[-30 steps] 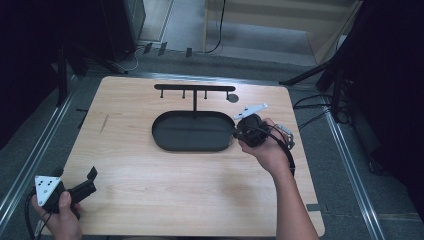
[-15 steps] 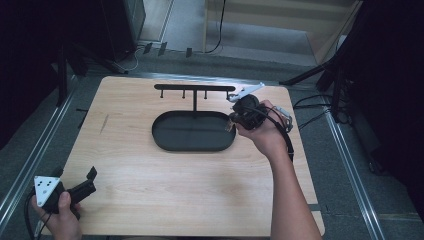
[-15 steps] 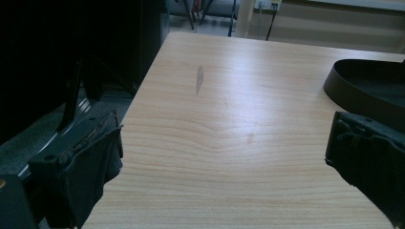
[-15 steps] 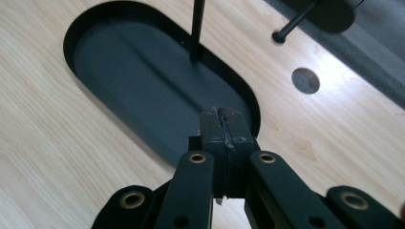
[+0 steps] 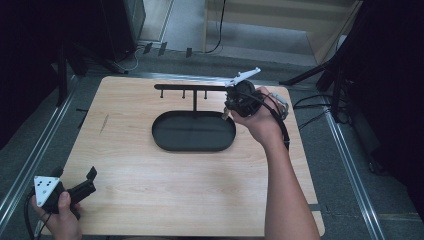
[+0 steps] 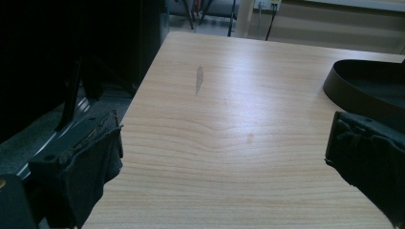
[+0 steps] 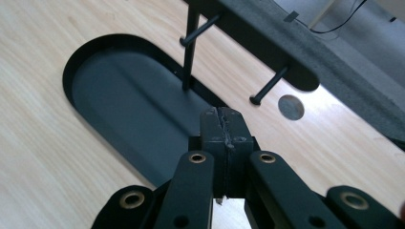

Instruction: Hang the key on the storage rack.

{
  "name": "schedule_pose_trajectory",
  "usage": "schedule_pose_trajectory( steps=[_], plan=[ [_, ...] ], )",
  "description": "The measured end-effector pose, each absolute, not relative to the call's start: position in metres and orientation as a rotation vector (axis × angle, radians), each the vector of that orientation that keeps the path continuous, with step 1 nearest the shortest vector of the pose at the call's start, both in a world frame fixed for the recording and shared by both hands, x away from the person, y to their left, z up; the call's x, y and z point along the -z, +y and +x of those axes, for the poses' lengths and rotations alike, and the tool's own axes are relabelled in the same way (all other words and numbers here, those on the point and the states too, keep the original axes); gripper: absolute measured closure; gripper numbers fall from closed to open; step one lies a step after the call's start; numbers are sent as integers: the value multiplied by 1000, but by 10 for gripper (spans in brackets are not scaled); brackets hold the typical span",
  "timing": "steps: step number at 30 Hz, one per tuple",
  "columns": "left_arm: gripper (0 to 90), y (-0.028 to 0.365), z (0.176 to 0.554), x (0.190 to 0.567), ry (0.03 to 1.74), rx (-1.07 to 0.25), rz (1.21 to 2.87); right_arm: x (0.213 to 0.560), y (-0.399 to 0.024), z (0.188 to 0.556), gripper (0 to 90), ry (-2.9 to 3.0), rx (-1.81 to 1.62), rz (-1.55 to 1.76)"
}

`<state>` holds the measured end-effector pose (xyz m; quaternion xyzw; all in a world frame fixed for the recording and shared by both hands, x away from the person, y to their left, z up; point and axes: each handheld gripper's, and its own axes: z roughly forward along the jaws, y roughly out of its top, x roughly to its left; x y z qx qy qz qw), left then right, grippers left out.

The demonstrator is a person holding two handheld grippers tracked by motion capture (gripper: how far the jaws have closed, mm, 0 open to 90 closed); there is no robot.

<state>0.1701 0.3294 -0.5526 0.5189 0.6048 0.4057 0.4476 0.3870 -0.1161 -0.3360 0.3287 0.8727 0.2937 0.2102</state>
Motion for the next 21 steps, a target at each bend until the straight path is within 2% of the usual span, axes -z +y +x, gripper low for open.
schedule_pose_trajectory(
  steps=[21],
  plan=[
    [0, 330, 170, 553, 1496, -997, 1284, 346, -111, 417, 900, 2364, -792, 1056]
  ],
)
